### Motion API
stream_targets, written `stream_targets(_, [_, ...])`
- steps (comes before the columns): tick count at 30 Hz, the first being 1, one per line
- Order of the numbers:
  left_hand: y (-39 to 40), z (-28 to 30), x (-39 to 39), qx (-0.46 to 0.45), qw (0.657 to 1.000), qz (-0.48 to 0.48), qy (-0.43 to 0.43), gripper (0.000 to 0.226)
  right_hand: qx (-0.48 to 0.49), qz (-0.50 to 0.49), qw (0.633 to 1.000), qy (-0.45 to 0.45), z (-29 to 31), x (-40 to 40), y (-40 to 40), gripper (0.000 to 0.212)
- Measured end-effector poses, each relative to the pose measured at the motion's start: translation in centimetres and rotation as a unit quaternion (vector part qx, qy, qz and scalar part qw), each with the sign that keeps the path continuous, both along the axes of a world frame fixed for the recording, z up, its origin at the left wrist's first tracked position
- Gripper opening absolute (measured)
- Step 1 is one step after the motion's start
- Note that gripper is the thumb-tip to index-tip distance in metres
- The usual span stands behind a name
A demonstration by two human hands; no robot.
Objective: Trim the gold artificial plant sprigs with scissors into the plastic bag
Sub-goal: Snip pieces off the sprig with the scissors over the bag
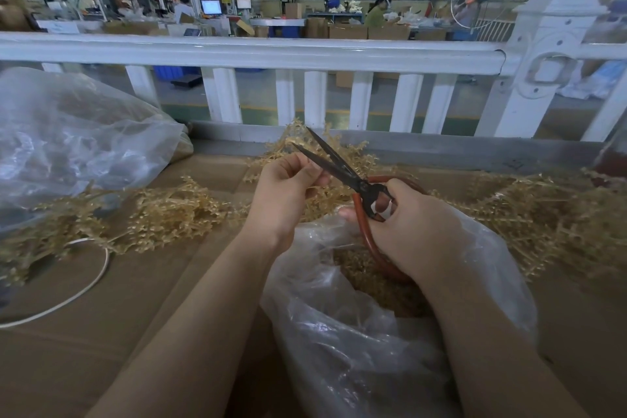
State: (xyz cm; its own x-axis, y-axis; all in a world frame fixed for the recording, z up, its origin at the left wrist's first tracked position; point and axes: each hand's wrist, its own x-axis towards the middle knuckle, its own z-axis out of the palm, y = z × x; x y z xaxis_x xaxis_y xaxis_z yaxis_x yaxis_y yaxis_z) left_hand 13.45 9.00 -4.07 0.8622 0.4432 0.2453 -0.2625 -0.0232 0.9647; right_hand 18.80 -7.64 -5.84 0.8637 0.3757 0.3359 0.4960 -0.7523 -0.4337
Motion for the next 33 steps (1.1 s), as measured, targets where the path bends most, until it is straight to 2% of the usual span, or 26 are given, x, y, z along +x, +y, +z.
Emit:
stream_targets(10, [-0.22, 0.25, -0.21, -0.005, 1.0, -0.02, -0.006, 0.022, 0.005, -0.03, 0.999, -0.016, -0.3, 0.31, 0.05, 0.066])
stream_targets(14, [-0.24, 0.21, -0.22, -0.009, 1.0, -0.016, 0.001, 0.025, -0.002, -0.036, 0.999, -0.019, -0.4, 0.45, 0.06, 0.06])
stream_targets(25, [-0.58, -0.01, 0.04, -0.074, 0.997, -0.006, 0.009, 0.024, 0.009, -0.031, 0.997, -0.067, -0.02, -0.12, -0.01, 0.054])
stream_targets(33, [-0.55, 0.14, 0.0, -0.07, 0.998, -0.011, 0.003, 0.023, 0.012, -0.028, 0.998, -0.049, 0.02, -0.07, 0.02, 0.056])
